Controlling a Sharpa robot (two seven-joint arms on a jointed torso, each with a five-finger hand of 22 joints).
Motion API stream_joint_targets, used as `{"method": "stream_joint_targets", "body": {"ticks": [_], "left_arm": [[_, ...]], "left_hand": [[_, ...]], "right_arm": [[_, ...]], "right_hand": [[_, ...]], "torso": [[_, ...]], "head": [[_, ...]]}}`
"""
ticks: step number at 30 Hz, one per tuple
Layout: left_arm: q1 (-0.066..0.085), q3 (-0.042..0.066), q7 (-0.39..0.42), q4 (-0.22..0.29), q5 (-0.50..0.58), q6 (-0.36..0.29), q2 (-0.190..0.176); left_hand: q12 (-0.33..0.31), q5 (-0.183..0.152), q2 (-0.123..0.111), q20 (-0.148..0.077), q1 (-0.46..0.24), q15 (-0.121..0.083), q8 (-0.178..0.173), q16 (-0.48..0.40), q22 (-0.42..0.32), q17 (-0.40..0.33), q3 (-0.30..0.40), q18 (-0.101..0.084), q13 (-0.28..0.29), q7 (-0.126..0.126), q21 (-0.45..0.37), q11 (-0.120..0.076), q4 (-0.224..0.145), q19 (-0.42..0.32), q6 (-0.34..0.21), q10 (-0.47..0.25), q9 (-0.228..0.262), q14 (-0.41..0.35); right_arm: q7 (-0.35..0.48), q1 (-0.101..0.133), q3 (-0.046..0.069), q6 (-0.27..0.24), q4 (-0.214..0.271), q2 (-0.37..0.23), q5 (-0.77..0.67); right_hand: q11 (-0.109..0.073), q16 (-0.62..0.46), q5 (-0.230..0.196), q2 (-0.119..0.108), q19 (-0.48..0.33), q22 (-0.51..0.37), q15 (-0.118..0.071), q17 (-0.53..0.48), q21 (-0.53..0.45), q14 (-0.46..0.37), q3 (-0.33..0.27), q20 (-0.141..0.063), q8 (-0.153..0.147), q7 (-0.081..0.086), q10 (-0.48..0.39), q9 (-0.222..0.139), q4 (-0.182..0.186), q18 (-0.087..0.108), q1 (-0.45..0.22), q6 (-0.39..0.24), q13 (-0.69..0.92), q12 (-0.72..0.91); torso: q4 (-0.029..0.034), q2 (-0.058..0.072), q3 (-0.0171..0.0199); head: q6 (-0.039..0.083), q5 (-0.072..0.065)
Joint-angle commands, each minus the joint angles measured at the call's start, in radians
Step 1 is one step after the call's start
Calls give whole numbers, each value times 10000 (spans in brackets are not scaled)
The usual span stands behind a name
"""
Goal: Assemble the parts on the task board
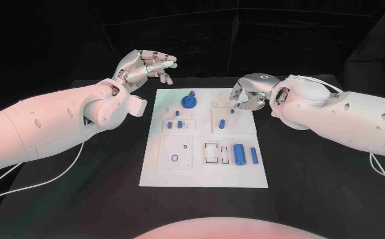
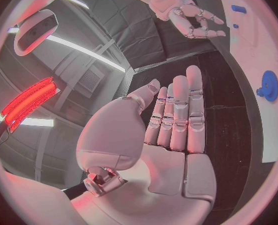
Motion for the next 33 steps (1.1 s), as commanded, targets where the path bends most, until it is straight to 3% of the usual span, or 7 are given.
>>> {"method": "stream_joint_targets", "body": {"ticks": [1, 7, 11, 15, 33], "left_arm": [[12, 4, 625, 99, 915, 250, -31], [9, -5, 607, 71, 972, 201, -15], [7, -9, 594, 65, 982, 194, 9], [4, -12, 570, 46, 985, 203, 34], [-4, -20, 493, -41, 988, 200, 109]], "left_hand": [[38, -38, 120, 82, -57, 44, -65, -627, -354, -411, -130, 137, -17, 86, -482, 98, -57, -185, 32, -12, -11, -136], [17, -28, 164, 134, -13, 124, -123, -1343, -766, -874, -276, 136, -21, 107, -982, 110, -192, -211, 15, -57, -13, -94], [15, -24, 176, 143, -6, 126, -136, -1449, -835, -943, -304, 133, -20, 111, -1058, 121, -218, -190, 4, -67, -14, -61], [16, -24, 183, 142, 13, 124, -140, -1488, -864, -970, -311, 135, -20, 112, -1086, 121, -241, -171, 1, -71, -14, -37], [13, -27, 151, 145, 0, 129, -165, -1570, -937, -1029, -379, 134, -21, 130, -1153, 134, -276, -112, -30, -94, -17, 35]], "right_arm": [[-119, -73, -1, 391, -69, 84, -575], [-128, -232, -3, 493, -239, 271, -633], [-124, -261, -3, 607, -343, 362, -596], [-118, -273, -3, 713, -422, 426, -547], [-243, -340, -3, 1318, -646, 660, -526]], "right_hand": [[26, -57, -49, -72, -10, -12, 86, 2, -68, 65, 74, 55, -80, 12, -99, 4, 9, 71, 7, -77, -63, -82], [49, -18, -3, -29, 7, 4, 101, 36, -62, 74, 272, 69, -149, 45, -103, 15, -90, 69, 120, -54, -243, -124], [64, 0, -107, -51, 10, 3, 113, 46, -63, 78, 332, 80, -184, 61, -90, 19, -114, 70, 104, -38, -336, -136], [65, 13, -162, -42, 21, 17, 116, 57, -55, 80, 378, 84, -195, 67, -66, 25, -127, 68, 105, -10, -389, -133], [-46, 229, -208, 107, 237, 322, 40, 276, 131, 133, 797, 34, -113, 30, 635, 102, -210, 10, 124, 551, -692, 99]], "torso": [[24, 9, 1], [2, 7, 30], [2, 12, 10], [14, 8, 29], [-5, 14, 16]], "head": [[1, -11], [7, 52], [-21, 61], [-32, 75], [-135, 145]]}}
